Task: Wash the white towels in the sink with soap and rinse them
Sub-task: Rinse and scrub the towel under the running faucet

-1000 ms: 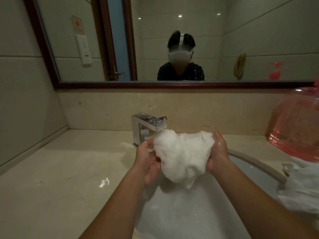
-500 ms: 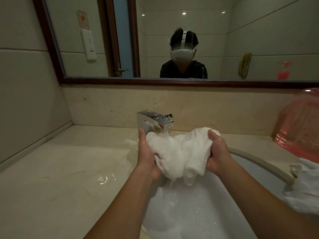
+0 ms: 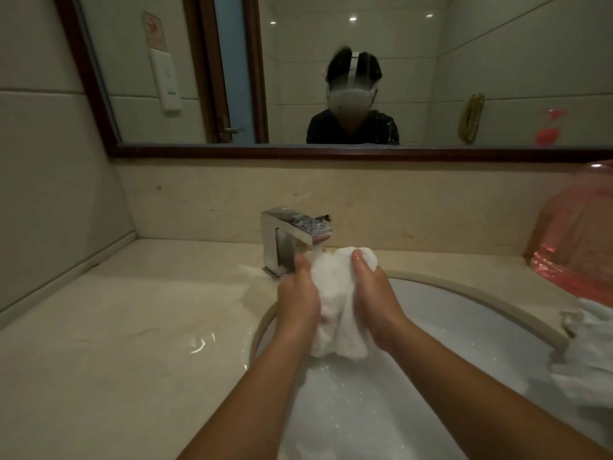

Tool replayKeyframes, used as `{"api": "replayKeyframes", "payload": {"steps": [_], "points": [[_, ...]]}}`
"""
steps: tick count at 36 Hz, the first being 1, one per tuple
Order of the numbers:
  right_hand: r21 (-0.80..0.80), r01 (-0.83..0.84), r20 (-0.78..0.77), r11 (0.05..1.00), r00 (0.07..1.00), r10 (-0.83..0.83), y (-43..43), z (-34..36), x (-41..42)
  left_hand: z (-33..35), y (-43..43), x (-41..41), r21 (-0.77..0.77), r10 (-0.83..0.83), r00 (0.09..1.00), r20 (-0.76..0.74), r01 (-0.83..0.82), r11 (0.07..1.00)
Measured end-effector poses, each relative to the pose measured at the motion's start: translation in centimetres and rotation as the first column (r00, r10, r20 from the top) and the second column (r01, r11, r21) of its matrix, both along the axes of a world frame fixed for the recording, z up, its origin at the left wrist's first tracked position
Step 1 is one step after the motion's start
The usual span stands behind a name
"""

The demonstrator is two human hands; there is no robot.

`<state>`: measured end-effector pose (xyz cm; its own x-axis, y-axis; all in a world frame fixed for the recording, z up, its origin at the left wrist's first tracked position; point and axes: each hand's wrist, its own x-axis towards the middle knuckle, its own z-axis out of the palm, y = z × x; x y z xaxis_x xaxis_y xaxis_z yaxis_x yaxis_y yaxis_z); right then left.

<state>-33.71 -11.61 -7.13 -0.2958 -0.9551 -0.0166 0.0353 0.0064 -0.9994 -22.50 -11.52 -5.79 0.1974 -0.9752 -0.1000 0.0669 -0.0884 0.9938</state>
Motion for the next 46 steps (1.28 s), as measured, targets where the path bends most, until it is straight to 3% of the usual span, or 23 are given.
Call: {"api": "replayKeyframes", "payload": {"steps": [2, 5, 8, 10, 13, 15, 17, 20, 22, 25, 28, 30, 34, 37, 39, 41, 44, 46], "points": [[0.015, -0.056, 0.061, 0.998, 0.997, 0.055, 0.2, -0.4, 0.6, 0.0, 1.1, -0.7, -0.072, -0.157, 0.980, -0.124, 0.149, 0.986], [0.000, -0.133, 0.106, 0.991, 0.985, 0.132, 0.4, -0.8, 0.2, 0.5, 1.9, -0.6, -0.121, -0.376, 0.864, -0.334, 0.356, 0.927], [0.029, -0.166, 0.109, 0.986, 0.981, 0.162, 0.5, -0.5, -1.2, 0.4, 2.1, 0.1, -0.149, -0.479, 0.795, -0.373, 0.458, 0.876], [0.079, -0.215, 0.147, 0.973, 0.968, 0.202, 0.5, -0.3, -2.3, 0.4, 1.8, 0.8, -0.117, -0.425, 0.827, -0.369, 0.412, 0.904], [0.119, -0.247, 0.291, 0.962, 0.935, 0.204, 0.5, 0.3, -3.7, 0.8, 0.8, 1.4, -0.094, -0.271, 0.922, -0.275, 0.255, 0.962], [0.090, -0.262, 0.399, 0.961, 0.893, 0.206, 0.5, 0.5, -4.3, 0.6, 0.7, 1.2, -0.094, -0.198, 0.980, -0.033, 0.194, 0.977], [0.079, -0.243, 0.451, 0.967, 0.874, 0.183, 0.8, 0.9, -4.7, 0.2, 0.9, 1.0, -0.083, -0.113, 0.983, 0.144, 0.126, 0.989], [0.043, -0.256, 0.561, 0.966, 0.806, 0.188, 0.9, 1.0, -5.0, -0.3, 0.6, 1.1, -0.089, -0.126, 0.953, 0.274, 0.155, 0.984], [-0.024, -0.266, 0.656, 0.964, 0.723, 0.216, 0.8, 1.1, -4.7, -0.3, 0.2, 1.2, -0.098, -0.121, 0.953, 0.279, 0.153, 0.983], [-0.125, -0.266, 0.690, 0.956, 0.669, 0.276, 0.5, 1.0, -4.1, -0.8, -0.4, 1.5, -0.054, -0.167, 0.977, 0.133, 0.176, 0.983], [-0.050, -0.182, 0.574, 0.982, 0.800, 0.177, -0.3, 0.3, -4.2, -4.1, -2.9, 1.7, 0.062, -0.135, 0.990, -0.032, 0.136, 0.989], [-0.015, -0.110, 0.497, 0.994, 0.862, 0.103, 0.0, 0.3, -3.7, -3.1, -2.4, 1.8, 0.053, -0.056, 0.998, 0.009, 0.055, 0.997], [0.107, -0.333, 0.649, 0.937, 0.737, 0.188, 0.0, -0.9, -4.0, -0.4, -1.1, 2.0, -0.069, 0.114, 0.987, 0.116, -0.107, 0.992], [0.140, -0.484, 0.568, 0.864, 0.754, 0.330, 1.4, -0.6, -3.6, -0.6, -1.2, 2.1, -0.066, 0.152, 0.983, 0.099, -0.146, 0.987], [0.152, -0.529, 0.471, 0.835, 0.781, 0.409, 1.8, -0.4, -2.7, -0.7, -1.1, 2.2, 0.031, 0.141, 0.990, 0.007, -0.141, 0.989], [0.233, -0.502, 0.422, 0.833, 0.824, 0.378, 1.6, -0.9, -2.3, -0.6, -0.8, 2.2, 0.122, 0.129, 0.985, -0.116, -0.115, 0.986], [0.250, -0.432, 0.368, 0.866, 0.870, 0.328, 1.3, -0.3, -2.5, -1.1, -0.6, 2.2, 0.148, 0.012, 0.965, -0.263, 0.028, 0.989], [0.251, -0.359, 0.366, 0.899, 0.895, 0.255, 1.1, 0.2, -3.5, -1.3, -0.4, 2.0, 0.149, -0.053, 0.957, -0.285, 0.099, 0.984]]}}
